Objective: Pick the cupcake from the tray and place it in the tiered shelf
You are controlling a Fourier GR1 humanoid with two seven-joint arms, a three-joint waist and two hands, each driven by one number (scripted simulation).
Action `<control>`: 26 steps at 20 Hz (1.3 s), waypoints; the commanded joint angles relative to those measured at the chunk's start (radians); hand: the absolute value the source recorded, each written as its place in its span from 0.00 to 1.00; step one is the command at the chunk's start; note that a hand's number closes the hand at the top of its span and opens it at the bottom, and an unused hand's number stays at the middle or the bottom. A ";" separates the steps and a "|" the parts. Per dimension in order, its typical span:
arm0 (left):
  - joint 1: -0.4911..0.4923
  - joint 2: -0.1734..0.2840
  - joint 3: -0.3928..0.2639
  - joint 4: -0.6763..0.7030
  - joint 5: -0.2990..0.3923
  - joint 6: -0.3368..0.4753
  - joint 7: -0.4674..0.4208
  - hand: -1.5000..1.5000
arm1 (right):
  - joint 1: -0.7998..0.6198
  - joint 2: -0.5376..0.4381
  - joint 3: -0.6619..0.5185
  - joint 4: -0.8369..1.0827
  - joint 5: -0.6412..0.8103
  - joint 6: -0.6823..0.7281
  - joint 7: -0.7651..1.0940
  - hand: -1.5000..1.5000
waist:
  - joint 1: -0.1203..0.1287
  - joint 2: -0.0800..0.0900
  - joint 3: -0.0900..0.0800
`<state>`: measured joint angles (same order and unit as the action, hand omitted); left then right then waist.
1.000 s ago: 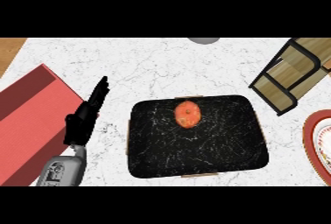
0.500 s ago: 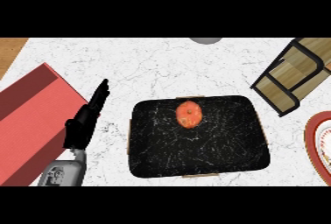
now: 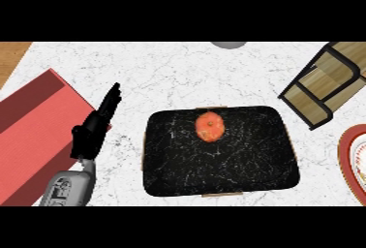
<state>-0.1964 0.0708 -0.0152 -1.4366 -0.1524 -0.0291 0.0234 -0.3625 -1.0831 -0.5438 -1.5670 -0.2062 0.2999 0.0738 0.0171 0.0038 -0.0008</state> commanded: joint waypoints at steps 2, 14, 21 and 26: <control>0.080 -0.022 -0.030 -0.049 -0.021 0.018 -0.021 0.50 | -0.132 0.009 0.113 0.081 0.109 -0.084 -0.066 1.00 | 0.006 -0.001 0.000; 0.018 -0.037 -0.031 -0.009 -0.029 0.022 -0.018 0.50 | -0.376 0.167 0.302 0.361 0.354 -0.255 -0.282 1.00 | 0.005 0.001 0.000; 0.019 0.022 0.017 -0.060 0.015 -0.027 0.021 0.50 | -0.414 0.280 0.225 0.499 0.212 -0.207 -0.313 1.00 | 0.002 -0.001 0.001; 0.089 -0.054 -0.070 -0.044 -0.058 0.032 -0.014 0.50 | -0.550 0.243 0.225 0.690 0.236 -0.159 -0.389 1.00 | 0.003 0.000 0.001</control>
<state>-0.1617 0.0429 -0.0437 -1.4617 -0.1785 -0.0164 0.0259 -0.8370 -0.8369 -0.3121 -0.9764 0.0346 0.1158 -0.2862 0.0202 0.0047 0.0004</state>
